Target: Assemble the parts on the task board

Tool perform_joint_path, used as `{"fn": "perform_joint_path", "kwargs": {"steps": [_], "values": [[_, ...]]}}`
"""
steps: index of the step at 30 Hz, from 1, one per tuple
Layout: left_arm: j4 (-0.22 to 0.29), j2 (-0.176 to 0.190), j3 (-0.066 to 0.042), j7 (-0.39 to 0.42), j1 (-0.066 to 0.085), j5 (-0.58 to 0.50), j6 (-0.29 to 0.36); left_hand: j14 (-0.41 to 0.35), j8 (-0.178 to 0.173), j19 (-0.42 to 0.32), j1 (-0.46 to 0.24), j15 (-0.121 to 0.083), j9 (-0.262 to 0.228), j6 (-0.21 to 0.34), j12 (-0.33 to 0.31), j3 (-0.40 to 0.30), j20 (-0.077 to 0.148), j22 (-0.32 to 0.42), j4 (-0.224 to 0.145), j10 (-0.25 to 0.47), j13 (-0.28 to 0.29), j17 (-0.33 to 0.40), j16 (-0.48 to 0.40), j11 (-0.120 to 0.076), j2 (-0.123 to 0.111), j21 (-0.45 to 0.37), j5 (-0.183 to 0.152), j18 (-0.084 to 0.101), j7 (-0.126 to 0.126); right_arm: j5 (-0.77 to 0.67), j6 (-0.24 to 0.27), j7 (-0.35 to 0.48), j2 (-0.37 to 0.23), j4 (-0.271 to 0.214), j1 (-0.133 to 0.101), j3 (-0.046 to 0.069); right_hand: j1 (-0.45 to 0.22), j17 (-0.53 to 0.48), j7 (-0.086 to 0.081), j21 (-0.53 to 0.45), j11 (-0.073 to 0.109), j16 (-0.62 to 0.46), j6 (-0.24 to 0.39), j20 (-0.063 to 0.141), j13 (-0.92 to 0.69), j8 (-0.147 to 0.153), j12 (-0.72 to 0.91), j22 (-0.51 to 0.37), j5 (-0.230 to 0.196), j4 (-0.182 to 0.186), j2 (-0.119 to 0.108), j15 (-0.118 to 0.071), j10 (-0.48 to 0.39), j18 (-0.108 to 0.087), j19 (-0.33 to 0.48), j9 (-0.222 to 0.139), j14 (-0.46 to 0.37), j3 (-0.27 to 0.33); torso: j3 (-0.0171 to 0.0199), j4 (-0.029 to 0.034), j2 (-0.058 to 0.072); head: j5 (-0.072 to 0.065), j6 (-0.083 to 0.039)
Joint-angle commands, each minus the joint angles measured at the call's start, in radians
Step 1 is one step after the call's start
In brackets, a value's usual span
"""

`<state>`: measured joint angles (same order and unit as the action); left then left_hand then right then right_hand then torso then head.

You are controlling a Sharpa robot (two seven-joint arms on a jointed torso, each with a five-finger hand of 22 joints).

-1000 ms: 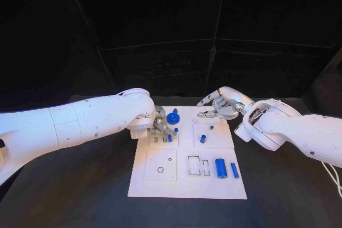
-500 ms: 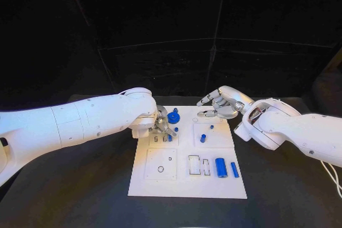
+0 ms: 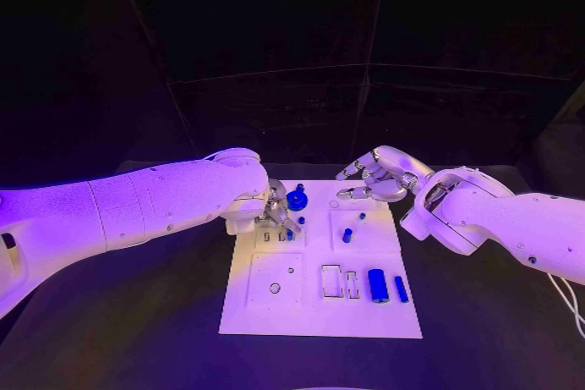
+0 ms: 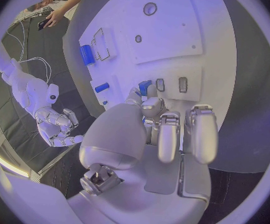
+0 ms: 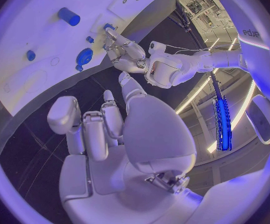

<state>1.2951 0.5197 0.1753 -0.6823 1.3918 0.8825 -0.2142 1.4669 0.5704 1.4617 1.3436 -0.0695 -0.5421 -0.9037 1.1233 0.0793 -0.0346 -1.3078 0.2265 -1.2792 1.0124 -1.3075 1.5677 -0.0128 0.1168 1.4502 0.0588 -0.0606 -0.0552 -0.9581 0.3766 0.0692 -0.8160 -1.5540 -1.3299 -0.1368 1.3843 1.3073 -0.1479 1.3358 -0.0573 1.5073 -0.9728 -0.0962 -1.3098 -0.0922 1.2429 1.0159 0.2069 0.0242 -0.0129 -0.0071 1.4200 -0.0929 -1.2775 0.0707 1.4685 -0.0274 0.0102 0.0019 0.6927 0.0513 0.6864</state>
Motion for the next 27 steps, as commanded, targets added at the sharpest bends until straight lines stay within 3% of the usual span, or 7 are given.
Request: {"fn": "perform_joint_path", "kwargs": {"steps": [1, 12, 14, 16, 20, 23, 27], "values": [[-0.003, -0.004, 0.0, -0.001, 0.001, 0.007, -0.02, 0.104, 0.001, 0.029, 0.001, -0.009, 0.0, 0.005, 0.004, -0.008, 0.004, -0.051, 0.002, -0.001, 0.0, -0.263, 0.003, -0.004, -0.011, 0.004, 0.005, 0.017, -0.001, 0.003, -0.002, 0.003, 0.001, 0.0, -0.002, 0.0, 0.002, 0.122, -0.001, -0.006, -0.002, -0.006, -0.004, 0.0, -0.012, 0.005, -0.002, -0.002, 0.002, 0.001, 0.004, -0.006, -0.007, -0.012, 0.007, -0.002, 0.069, 0.004, 0.0001, -0.0002, 0.0, 0.0, 0.001], [-0.009, -0.009, 0.0, -0.002, 0.0, 0.007, -0.04, 0.104, -0.003, 0.03, 0.003, -0.008, 0.002, 0.005, 0.003, -0.024, 0.003, -0.054, 0.0, -0.002, -0.001, -0.263, 0.003, -0.004, -0.023, 0.005, 0.007, 0.017, -0.001, 0.003, -0.003, 0.003, 0.003, 0.001, -0.002, 0.0, 0.002, 0.122, -0.001, -0.006, -0.002, -0.006, -0.005, 0.0, -0.012, 0.005, -0.002, -0.002, 0.003, 0.001, 0.004, -0.006, -0.007, -0.012, 0.007, -0.002, 0.069, 0.004, 0.0, 0.001, 0.0, -0.002, 0.003], [-0.009, -0.008, 0.001, 0.001, 0.0, 0.007, -0.04, 0.104, -0.008, 0.029, 0.018, -0.009, 0.005, 0.006, 0.002, -0.049, 0.004, -0.055, -0.009, -0.001, -0.002, -0.263, 0.003, -0.005, -0.026, 0.005, 0.025, 0.017, 0.0, 0.003, -0.003, 0.003, 0.004, 0.001, -0.002, 0.0, 0.002, 0.121, -0.001, -0.006, -0.002, -0.006, -0.005, 0.0, -0.012, 0.005, -0.002, -0.002, 0.003, 0.001, 0.004, -0.006, -0.007, -0.012, 0.007, -0.002, 0.069, 0.004, -0.0001, 0.0013, 0.0, -0.001, 0.003], [-0.009, -0.007, 0.001, 0.008, -0.001, 0.007, -0.041, 0.104, -0.014, 0.029, 0.045, -0.012, 0.008, 0.009, -0.002, -0.083, 0.006, -0.055, -0.024, 0.003, -0.004, -0.263, 0.003, -0.008, -0.025, 0.004, 0.071, 0.017, 0.003, 0.003, -0.002, 0.003, 0.005, 0.002, -0.002, 0.0, 0.002, 0.121, -0.001, -0.006, -0.002, -0.006, -0.005, 0.0, -0.012, 0.005, -0.002, -0.002, 0.003, 0.001, 0.004, -0.006, -0.007, -0.012, 0.007, -0.002, 0.069, 0.004, -0.0003, 0.0012, 0.0, -0.001, 0.003], [-0.012, -0.005, 0.001, 0.025, -0.001, -0.003, -0.046, 0.104, -0.032, 0.028, 0.076, -0.012, 0.019, 0.017, -0.013, -0.153, 0.007, -0.055, -0.041, 0.01, -0.012, -0.263, 0.003, -0.007, -0.031, 0.004, 0.094, 0.017, 0.0, 0.004, -0.001, 0.004, 0.007, 0.003, -0.002, 0.0, 0.001, 0.121, -0.001, -0.006, -0.002, -0.007, -0.005, 0.0, -0.012, 0.005, -0.002, -0.002, 0.004, 0.001, 0.004, -0.006, -0.007, -0.012, 0.007, -0.002, 0.069, 0.005, -0.0004, 0.0011, -0.001, 0.001, 0.003], [-0.014, -0.002, 0.001, 0.039, -0.001, -0.009, -0.045, 0.104, -0.049, 0.028, 0.084, -0.009, 0.028, 0.016, -0.023, -0.276, 0.005, -0.057, -0.054, 0.012, -0.019, -0.263, 0.003, -0.001, -0.062, 0.003, 0.104, 0.017, -0.009, 0.005, 0.002, 0.005, 0.009, 0.002, -0.002, 0.0, 0.0, 0.121, -0.001, -0.007, -0.002, -0.007, -0.005, 0.0, -0.011, 0.005, -0.003, -0.004, 0.006, 0.002, 0.005, -0.006, -0.007, -0.012, 0.008, -0.002, 0.069, 0.005, 0.0, 0.0003, 0.0, 0.002, 0.003], [-0.013, 0.003, 0.002, 0.05, -0.001, -0.02, -0.039, 0.104, -0.053, 0.028, 0.049, -0.001, 0.025, 0.015, -0.029, -0.462, -0.001, -0.059, -0.075, 0.009, -0.025, -0.263, 0.003, 0.002, -0.127, 0.002, 0.118, 0.017, -0.016, 0.006, 0.004, 0.005, 0.009, 0.003, -0.002, 0.0, -0.001, 0.121, -0.001, -0.007, -0.002, -0.007, -0.005, 0.0, -0.01, 0.006, -0.004, -0.004, 0.008, 0.003, 0.006, -0.006, -0.007, -0.012, 0.007, -0.002, 0.069, 0.006, -0.0002, 0.0007, 0.0, 0.002, 0.003]]}}
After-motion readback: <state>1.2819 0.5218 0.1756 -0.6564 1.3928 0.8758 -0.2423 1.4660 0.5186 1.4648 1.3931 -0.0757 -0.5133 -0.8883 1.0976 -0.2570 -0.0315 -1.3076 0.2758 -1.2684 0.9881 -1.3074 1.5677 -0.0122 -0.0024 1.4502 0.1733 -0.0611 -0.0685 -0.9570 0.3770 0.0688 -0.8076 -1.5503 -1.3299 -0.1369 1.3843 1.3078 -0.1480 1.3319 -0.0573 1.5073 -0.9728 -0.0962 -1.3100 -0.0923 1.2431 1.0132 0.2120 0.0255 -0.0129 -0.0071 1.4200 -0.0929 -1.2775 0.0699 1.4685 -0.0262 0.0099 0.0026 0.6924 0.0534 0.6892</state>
